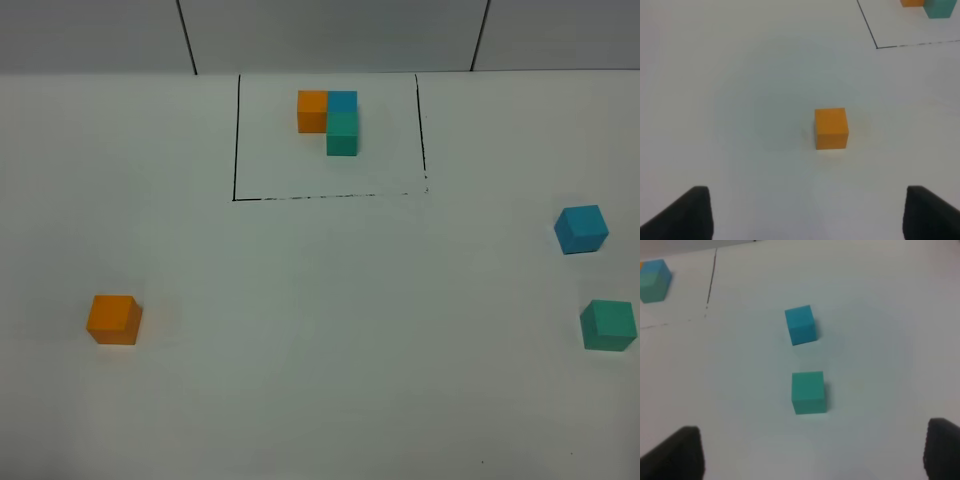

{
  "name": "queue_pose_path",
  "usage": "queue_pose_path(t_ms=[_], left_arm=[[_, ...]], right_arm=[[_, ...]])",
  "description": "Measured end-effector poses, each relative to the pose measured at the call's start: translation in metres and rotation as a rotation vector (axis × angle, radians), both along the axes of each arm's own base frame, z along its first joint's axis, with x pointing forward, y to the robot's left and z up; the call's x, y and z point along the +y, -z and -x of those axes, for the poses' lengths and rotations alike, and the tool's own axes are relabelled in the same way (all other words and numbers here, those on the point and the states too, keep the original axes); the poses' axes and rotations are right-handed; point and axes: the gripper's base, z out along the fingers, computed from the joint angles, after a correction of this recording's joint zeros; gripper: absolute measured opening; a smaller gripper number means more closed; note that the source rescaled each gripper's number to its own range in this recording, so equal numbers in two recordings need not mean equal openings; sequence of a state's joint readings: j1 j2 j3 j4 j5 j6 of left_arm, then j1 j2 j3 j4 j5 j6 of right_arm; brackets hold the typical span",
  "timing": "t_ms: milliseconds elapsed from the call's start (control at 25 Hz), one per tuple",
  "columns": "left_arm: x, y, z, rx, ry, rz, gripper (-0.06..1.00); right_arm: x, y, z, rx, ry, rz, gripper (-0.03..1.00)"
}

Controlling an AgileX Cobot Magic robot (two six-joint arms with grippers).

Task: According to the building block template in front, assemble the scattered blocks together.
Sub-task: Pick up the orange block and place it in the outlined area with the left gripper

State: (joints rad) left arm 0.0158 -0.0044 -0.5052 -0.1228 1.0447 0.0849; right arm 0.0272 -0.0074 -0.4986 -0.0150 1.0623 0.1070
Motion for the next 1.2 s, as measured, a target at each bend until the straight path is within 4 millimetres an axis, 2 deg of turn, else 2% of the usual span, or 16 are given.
queue_pose_path(t_ms=[1200], left_arm=[[0.0,0.0,0.0,0.0,0.0,0.0,0.66]], right_arm=[[0.0,0.0,0.0,0.0,0.0,0.0,0.77]])
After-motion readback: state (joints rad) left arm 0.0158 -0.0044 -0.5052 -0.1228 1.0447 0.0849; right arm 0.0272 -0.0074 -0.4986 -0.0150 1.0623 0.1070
